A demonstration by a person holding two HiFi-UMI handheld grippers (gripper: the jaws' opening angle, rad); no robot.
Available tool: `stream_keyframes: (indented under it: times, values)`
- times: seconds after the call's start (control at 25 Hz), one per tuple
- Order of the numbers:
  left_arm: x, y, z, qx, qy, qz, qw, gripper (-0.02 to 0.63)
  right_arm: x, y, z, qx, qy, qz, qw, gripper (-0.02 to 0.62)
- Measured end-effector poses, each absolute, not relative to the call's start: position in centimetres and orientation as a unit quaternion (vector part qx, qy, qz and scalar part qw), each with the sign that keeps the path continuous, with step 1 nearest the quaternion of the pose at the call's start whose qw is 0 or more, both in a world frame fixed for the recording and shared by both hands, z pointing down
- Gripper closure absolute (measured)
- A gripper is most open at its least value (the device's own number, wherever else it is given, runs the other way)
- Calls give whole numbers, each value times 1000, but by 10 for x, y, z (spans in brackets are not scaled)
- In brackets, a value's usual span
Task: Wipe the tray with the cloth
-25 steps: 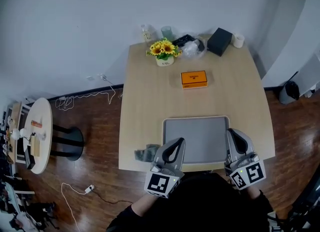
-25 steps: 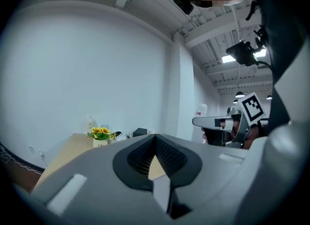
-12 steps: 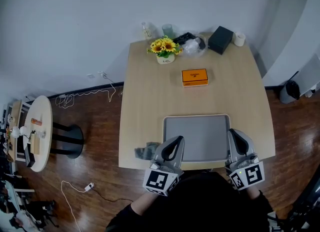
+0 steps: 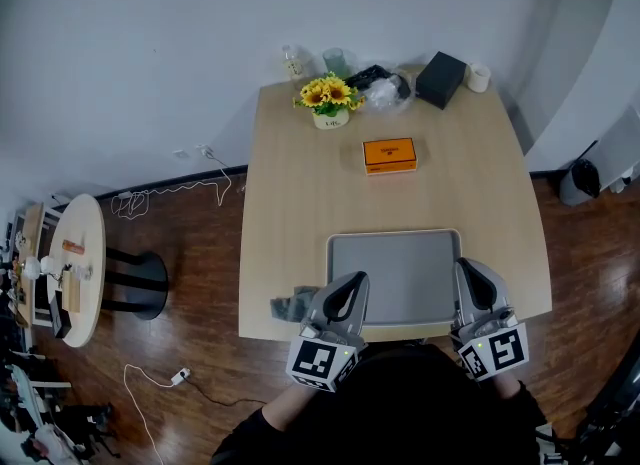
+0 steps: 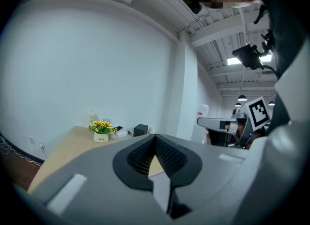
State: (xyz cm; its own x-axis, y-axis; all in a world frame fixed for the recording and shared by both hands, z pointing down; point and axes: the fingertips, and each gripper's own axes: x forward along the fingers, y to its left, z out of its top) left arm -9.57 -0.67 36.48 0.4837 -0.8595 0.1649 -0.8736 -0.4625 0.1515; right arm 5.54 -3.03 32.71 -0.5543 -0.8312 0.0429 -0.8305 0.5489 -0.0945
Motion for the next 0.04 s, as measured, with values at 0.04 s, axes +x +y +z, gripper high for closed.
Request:
stream_keyframes:
  times: [0.04]
  values:
    - [-96,-7,365,854,-507,32,108,624,55,-30,327,-472,880,-52,3,595]
